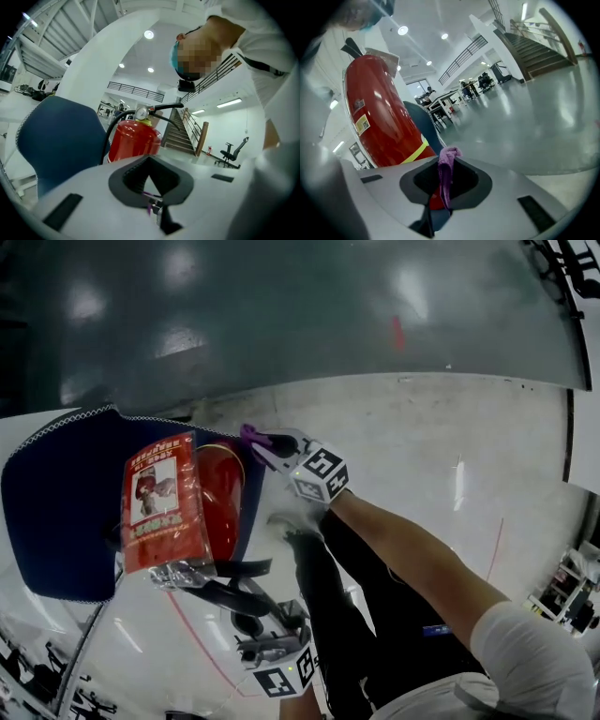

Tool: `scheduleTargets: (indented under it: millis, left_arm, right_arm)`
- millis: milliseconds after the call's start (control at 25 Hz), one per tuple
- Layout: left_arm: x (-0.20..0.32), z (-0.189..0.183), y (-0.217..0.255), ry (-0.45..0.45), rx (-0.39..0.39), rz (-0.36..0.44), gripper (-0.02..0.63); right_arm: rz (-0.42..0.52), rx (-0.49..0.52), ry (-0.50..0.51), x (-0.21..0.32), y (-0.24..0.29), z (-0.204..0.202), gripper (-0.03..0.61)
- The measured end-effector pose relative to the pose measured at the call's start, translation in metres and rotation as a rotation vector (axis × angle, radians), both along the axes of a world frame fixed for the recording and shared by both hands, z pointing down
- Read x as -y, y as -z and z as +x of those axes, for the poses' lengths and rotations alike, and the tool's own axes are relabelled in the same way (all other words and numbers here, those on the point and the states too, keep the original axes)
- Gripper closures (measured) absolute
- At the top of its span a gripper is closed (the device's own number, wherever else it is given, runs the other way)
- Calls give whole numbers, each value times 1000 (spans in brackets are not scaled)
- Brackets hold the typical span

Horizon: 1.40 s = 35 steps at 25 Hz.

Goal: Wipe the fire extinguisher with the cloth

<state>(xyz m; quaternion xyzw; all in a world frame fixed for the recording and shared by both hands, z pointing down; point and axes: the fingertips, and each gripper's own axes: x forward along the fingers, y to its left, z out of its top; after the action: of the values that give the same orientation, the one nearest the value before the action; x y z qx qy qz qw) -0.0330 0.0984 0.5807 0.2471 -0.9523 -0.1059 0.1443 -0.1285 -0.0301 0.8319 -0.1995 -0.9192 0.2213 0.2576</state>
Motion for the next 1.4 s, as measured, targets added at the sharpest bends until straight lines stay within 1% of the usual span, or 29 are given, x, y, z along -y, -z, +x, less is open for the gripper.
scheduleTargets:
  millis: [120,280,400,560,720,800,960,1280,1400]
  left_arm:
    - [-14,-5,-6,9,-1,-9,609]
    - [-26,-10,-8,24,-12,-3,609]
    - [-25,-9,-1,15,-4,2,609]
    - [-17,-3,9,-5,-3,0,609]
    - [-8,10,31,-31,-3,-2,609]
    - [-2,14,46,-50,-2,-3,609]
    - [3,17,79,-78,39,-8,609]
    - [4,36,150,-71,71,-10,609]
    - [1,46,166,-54,68,-5,609]
  right_arm:
    - [-72,1,78,-14,-5,-4,524]
    - [-119,9,168,-31,2,-1,523]
    - [-165,23,188,-35,16,-1,525]
    - [-237,52,173,-32,44,-4,525]
    - [-221,82,174,-35,80,3,523]
    - [-228,101,171,-34,103,5,523]
    - [-247,151,166,-33,147,0,523]
    - [-264,219,167,-31,246,13,525]
    - [-264,241,181,-34,273,20,523]
